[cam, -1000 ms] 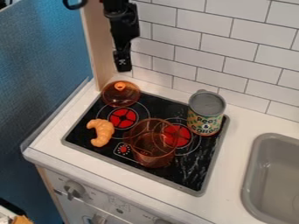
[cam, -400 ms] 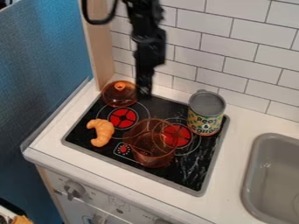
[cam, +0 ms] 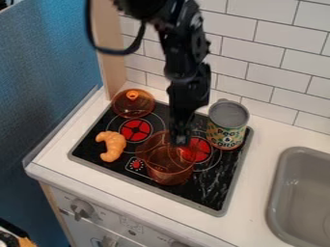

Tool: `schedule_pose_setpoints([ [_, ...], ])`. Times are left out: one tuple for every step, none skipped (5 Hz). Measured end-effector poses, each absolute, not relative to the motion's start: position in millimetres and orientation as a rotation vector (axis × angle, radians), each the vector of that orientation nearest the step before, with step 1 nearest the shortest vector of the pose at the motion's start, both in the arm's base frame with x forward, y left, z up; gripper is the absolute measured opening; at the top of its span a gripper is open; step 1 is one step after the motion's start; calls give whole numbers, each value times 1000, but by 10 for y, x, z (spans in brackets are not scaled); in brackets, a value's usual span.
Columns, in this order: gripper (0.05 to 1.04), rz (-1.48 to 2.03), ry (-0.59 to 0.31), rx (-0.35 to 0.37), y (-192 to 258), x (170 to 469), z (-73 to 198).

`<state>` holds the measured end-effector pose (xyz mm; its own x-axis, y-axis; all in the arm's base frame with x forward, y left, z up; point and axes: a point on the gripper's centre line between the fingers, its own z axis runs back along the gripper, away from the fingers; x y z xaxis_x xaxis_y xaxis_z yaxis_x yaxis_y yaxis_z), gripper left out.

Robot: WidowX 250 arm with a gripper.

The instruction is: Put orange pot on top middle of the burner

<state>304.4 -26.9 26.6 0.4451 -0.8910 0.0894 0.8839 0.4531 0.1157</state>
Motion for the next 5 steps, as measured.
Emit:
schedule_pose_setpoints([
  [1000,-1089,-172,51,-299,2887,264],
  [1000,-1119,-176,-13,-373,2770,189],
  [1000,-1141,-165,-34,-379,2768,34],
  [1000,-1150,-129,-56,-329,2746,-262],
  [1000,-1153,-106,-31,-272,2745,-384],
])
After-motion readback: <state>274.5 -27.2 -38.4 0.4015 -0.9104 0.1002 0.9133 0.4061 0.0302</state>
